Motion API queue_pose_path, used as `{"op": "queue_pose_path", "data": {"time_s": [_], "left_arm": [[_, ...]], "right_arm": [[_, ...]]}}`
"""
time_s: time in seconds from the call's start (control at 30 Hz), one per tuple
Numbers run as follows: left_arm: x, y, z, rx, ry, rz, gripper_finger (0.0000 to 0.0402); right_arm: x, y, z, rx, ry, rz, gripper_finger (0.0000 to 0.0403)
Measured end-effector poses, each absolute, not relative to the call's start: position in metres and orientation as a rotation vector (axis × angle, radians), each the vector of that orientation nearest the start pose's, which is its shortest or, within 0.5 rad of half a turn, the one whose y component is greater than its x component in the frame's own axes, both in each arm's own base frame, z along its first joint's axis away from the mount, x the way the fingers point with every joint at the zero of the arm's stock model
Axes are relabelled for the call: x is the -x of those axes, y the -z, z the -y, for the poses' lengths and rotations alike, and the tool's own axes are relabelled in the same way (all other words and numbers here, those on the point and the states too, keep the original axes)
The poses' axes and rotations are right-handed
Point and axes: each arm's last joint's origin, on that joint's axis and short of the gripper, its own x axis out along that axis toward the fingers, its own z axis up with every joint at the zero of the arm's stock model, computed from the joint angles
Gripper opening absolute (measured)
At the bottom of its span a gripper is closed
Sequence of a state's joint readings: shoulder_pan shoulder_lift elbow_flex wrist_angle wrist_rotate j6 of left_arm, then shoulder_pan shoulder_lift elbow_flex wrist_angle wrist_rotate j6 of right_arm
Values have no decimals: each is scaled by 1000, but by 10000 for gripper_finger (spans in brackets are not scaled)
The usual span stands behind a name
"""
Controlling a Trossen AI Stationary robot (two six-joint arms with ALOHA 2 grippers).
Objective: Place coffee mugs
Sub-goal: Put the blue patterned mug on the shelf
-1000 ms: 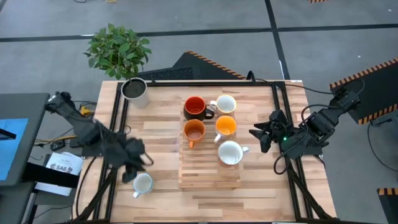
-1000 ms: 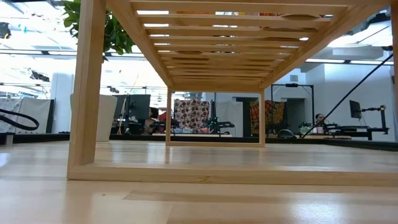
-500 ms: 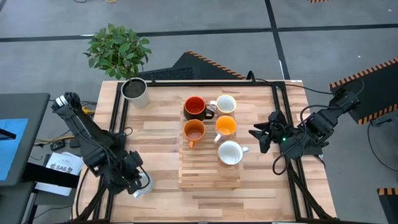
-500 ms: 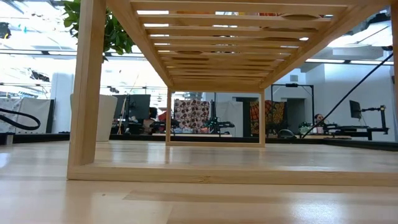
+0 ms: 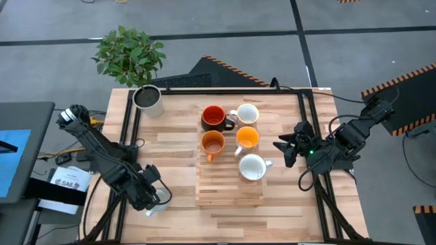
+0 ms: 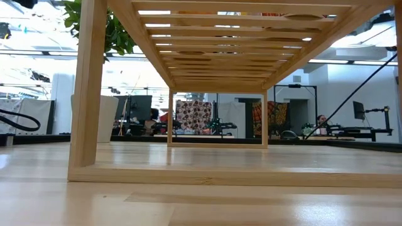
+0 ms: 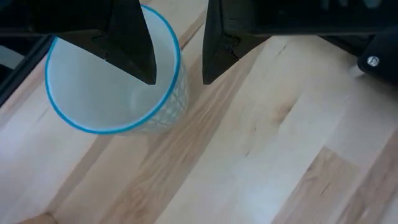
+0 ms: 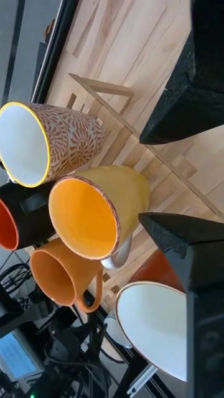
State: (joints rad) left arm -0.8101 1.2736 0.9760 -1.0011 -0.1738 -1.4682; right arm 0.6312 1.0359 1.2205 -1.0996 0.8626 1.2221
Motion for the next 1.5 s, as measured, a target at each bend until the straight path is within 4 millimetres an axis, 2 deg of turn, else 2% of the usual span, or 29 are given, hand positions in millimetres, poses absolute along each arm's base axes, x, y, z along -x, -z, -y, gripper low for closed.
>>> {"op": "queue_pose_path", "data": {"time_s": [0.17, 0.7, 0.83, 0.97, 1.03, 1.1, 1.2, 1.37, 1.5], "left_arm": [[-162, -244, 154, 648, -391, -1277, 115], [-185, -208, 159, 544, -404, -1502, 110], [-187, -207, 157, 535, -414, -1494, 79], [-190, -208, 153, 532, -400, -1503, 15], [-189, -212, 151, 534, -373, -1504, 11], [-186, -223, 148, 530, -347, -1515, 7], [-178, -252, 141, 544, -302, -1501, 6], [-172, -320, 116, 671, -259, -1403, 5], [-187, -375, 101, 731, -191, -1270, 4]], "right_arm": [[-149, -366, -81, -549, 560, -426, 215], [-149, -366, -81, -549, 560, -425, 215], [-149, -366, -81, -549, 561, -425, 215], [-149, -366, -81, -549, 561, -425, 215], [-149, -366, -81, -549, 561, -425, 215], [-149, -366, -81, -549, 561, -425, 215], [-149, -366, -81, -549, 561, -425, 215], [-149, -366, -81, -557, 562, -422, 215], [-149, -366, -81, -564, 564, -421, 215]]}}
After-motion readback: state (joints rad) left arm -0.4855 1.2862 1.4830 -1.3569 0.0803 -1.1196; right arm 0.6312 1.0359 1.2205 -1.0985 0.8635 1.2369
